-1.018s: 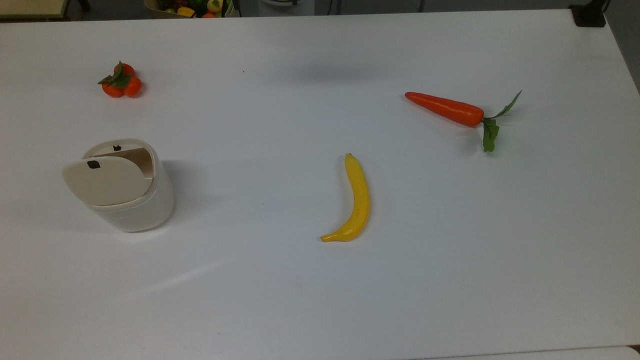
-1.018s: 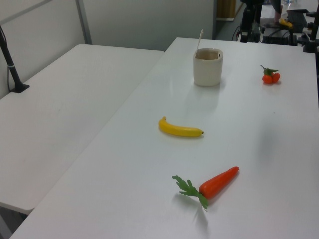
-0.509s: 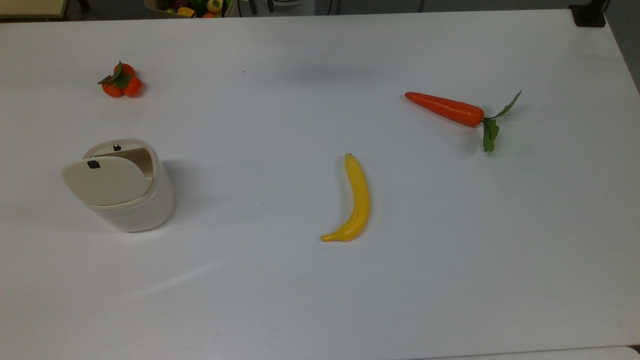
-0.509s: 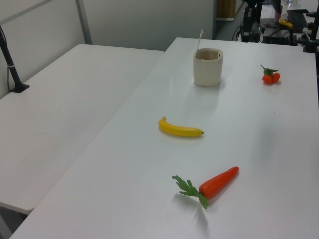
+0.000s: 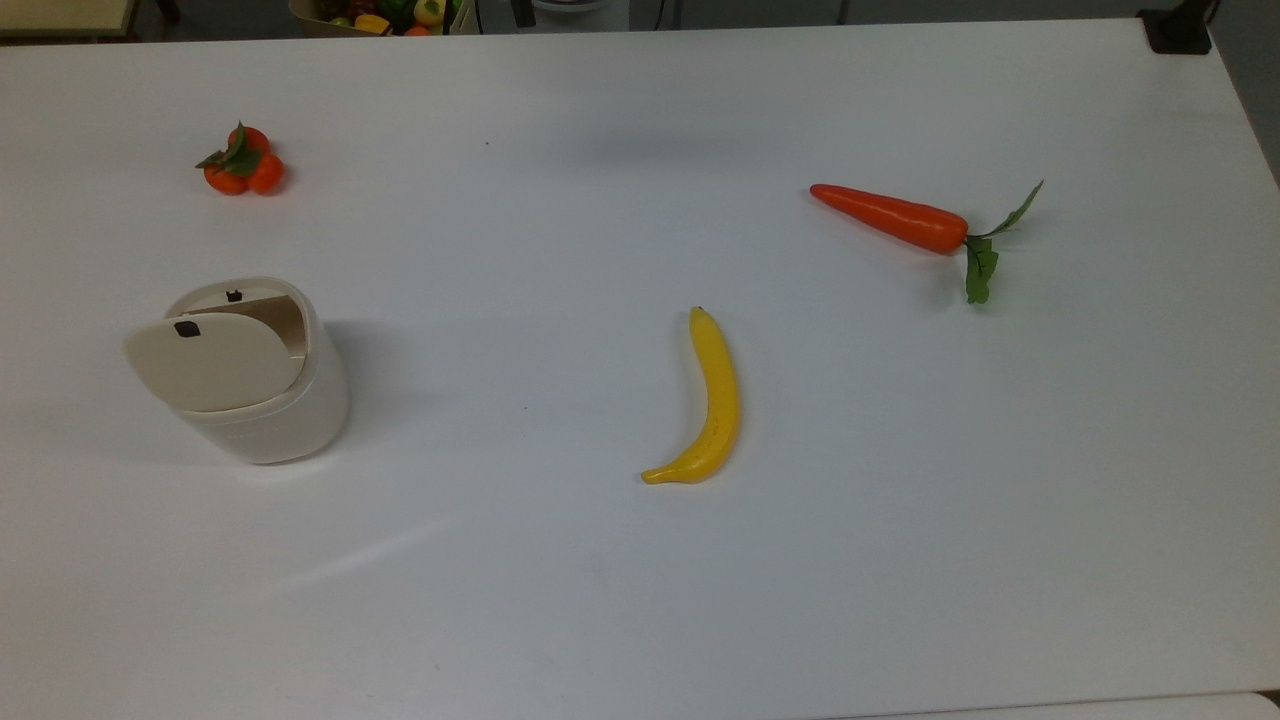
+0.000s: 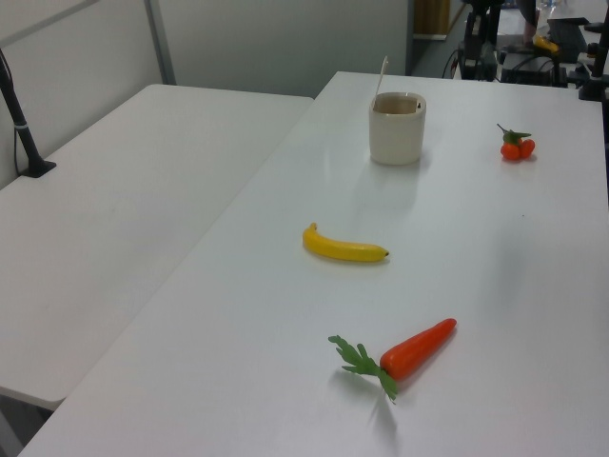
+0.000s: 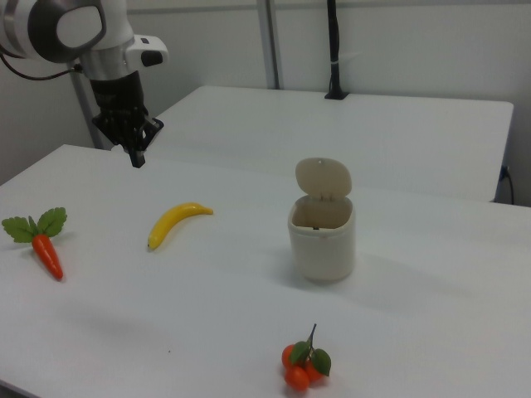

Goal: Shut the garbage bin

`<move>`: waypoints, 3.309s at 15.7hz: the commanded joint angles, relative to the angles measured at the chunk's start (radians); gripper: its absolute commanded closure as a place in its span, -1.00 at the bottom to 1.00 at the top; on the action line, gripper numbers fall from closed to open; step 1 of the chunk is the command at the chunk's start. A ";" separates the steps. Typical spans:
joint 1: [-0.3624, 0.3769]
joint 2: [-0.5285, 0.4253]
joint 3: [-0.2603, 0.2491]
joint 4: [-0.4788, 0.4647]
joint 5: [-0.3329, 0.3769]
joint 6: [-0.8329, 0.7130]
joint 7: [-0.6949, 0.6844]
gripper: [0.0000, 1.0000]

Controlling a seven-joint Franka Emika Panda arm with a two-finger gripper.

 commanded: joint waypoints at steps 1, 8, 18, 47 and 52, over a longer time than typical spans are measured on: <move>0.014 -0.007 -0.021 -0.009 0.027 0.011 -0.024 1.00; -0.035 0.034 -0.022 -0.007 0.025 0.159 -0.020 1.00; -0.122 0.157 -0.024 -0.001 0.025 0.733 -0.007 1.00; -0.236 0.458 -0.062 0.087 0.008 1.086 -0.086 1.00; -0.236 0.452 -0.062 0.059 0.008 1.082 -0.110 1.00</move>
